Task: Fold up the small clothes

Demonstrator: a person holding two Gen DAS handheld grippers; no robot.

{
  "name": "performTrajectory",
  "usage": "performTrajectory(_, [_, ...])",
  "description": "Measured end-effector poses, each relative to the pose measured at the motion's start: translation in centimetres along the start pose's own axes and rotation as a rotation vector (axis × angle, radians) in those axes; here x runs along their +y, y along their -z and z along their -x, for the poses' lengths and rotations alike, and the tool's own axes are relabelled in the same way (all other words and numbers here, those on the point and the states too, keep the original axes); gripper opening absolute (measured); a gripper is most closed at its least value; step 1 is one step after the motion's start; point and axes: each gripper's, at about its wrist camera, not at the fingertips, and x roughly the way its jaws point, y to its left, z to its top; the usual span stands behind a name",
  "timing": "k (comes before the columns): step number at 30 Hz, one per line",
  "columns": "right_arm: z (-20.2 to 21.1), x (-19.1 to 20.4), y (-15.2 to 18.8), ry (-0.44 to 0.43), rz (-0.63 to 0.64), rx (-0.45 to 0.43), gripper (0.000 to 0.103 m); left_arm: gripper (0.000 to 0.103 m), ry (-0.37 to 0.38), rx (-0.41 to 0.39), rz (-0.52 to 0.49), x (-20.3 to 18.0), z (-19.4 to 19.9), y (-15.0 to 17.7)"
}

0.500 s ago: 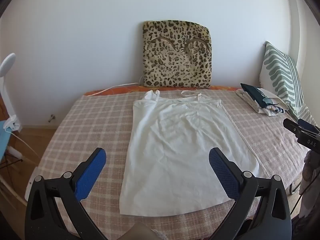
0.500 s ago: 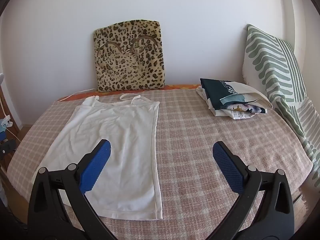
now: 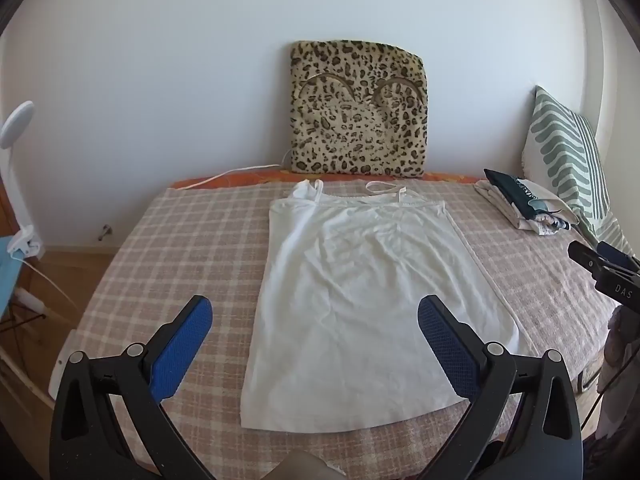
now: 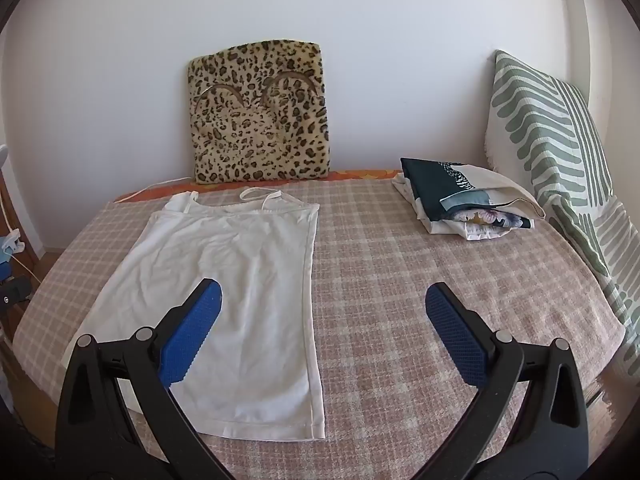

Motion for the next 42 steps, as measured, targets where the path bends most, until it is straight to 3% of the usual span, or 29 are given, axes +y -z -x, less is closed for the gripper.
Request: performTrajectory(42, [0.06,0.06,-0.11,0.001,0.002,-0.003,0.103,0.102,-0.005,0.002,-0.004,-0.14,-0.11,0.07])
